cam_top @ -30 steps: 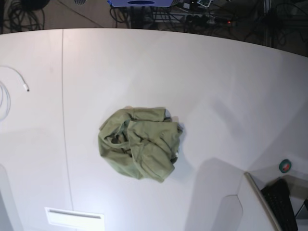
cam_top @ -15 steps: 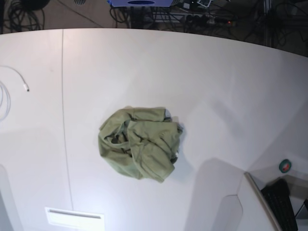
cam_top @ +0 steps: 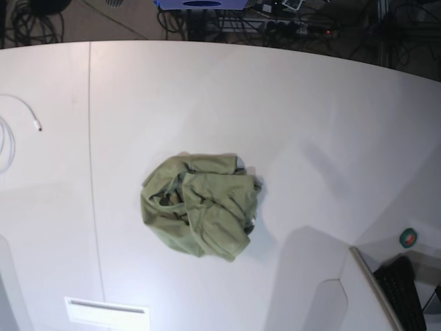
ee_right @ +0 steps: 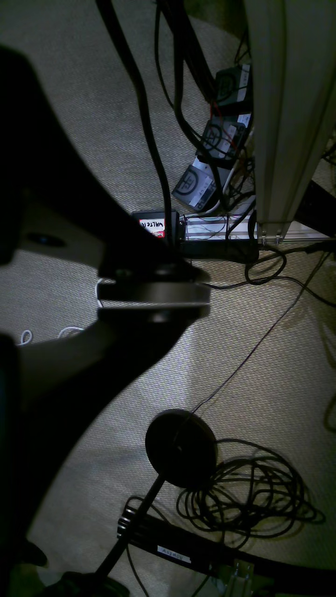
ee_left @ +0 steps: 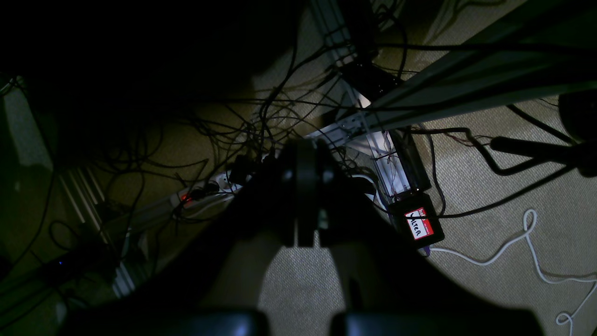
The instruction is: Layout the t-shirt on the table in an organized manner, then fold the t-shirt properly
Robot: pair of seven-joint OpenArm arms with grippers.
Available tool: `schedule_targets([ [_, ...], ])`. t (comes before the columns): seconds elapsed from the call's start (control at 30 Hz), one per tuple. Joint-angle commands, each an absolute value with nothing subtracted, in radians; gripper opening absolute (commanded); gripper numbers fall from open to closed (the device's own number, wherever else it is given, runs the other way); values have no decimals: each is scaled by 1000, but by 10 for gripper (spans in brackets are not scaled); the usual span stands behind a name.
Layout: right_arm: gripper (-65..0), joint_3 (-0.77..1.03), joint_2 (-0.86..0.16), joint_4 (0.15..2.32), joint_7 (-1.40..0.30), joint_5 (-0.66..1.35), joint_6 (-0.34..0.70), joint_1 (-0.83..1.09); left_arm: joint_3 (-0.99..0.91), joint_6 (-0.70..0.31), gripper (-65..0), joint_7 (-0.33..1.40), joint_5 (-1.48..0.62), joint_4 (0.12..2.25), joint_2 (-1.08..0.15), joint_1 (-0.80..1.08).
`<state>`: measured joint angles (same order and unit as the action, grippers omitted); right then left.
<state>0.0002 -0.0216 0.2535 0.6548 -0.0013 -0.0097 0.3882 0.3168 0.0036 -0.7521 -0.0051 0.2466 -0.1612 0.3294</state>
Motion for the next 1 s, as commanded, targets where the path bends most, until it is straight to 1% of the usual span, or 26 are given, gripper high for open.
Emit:
schedule_targets([
  [0.0, -650, 2, -24, 252, 668, 1, -10, 398, 315, 8, -650, -773, -5, 245, -168, 338],
  [0.5, -650, 2, -28, 252, 668, 1, -10, 398, 315, 8, -650, -777, -5, 249, -168, 338],
  [0.63, -650, 4, -50, 252, 668, 1, -10, 395, 315, 8, -650, -779, -5, 251, -173, 338],
  [0.87, -650, 4, -68, 252, 668, 1, -10, 381, 314, 8, -650, -779, -5, 248, -226, 311],
  [0.97, -650, 4, -68, 252, 668, 1, -10, 371, 314, 8, -650, -779, -5, 248, -231, 308],
])
